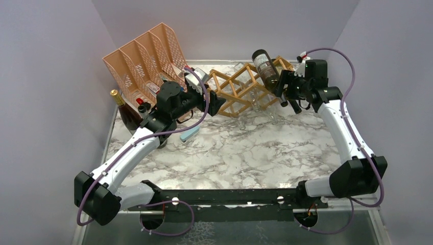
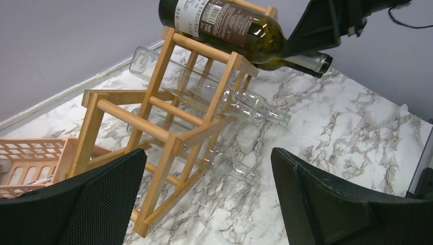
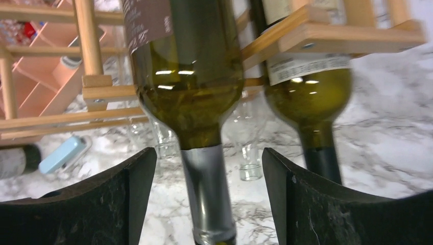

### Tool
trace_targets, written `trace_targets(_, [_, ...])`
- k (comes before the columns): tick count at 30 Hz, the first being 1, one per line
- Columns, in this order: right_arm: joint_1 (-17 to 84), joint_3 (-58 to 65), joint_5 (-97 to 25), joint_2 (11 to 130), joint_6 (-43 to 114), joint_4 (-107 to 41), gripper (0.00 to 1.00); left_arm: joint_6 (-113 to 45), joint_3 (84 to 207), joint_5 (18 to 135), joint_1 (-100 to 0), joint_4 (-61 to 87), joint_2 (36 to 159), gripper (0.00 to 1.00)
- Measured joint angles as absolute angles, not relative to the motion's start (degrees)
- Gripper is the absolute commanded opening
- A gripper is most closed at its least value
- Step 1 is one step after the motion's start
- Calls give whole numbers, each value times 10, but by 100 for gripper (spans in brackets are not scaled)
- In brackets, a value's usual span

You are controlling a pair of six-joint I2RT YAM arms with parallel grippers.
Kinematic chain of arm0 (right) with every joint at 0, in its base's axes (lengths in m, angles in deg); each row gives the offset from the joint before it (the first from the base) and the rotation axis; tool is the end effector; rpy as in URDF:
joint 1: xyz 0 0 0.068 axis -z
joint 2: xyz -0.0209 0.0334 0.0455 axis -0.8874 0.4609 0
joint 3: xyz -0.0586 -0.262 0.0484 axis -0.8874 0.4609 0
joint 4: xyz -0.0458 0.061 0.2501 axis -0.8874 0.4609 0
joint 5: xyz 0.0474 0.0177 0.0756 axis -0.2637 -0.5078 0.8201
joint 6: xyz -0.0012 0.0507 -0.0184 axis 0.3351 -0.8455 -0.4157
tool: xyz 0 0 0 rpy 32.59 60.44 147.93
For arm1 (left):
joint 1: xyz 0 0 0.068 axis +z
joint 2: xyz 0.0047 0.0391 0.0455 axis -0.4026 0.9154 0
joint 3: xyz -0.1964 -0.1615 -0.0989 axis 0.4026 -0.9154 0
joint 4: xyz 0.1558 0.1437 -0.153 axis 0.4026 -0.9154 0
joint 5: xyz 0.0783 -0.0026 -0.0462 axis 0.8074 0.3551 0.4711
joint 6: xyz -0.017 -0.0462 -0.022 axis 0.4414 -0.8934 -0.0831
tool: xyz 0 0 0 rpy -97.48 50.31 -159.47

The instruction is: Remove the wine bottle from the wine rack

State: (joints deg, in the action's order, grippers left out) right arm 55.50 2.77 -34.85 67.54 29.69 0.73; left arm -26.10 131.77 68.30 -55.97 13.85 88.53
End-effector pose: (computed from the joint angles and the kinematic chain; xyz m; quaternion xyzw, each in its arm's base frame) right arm 0.2975 0.0421 0.3605 0.0117 0.8897 0.1437 0.4333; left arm 0.2261 -0.1543 0.3725 0.2721 0.6827 -0.3062 0.6050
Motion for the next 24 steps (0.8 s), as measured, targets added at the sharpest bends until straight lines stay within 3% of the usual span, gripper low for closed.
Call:
trace_targets(7, [554,38,-290,701,291,5,69,-270,1312,670,-560,151,886,99])
trace_targets(24, [556,17,-251,766,291,1,59,-274,1307,668,-562,158,889,99])
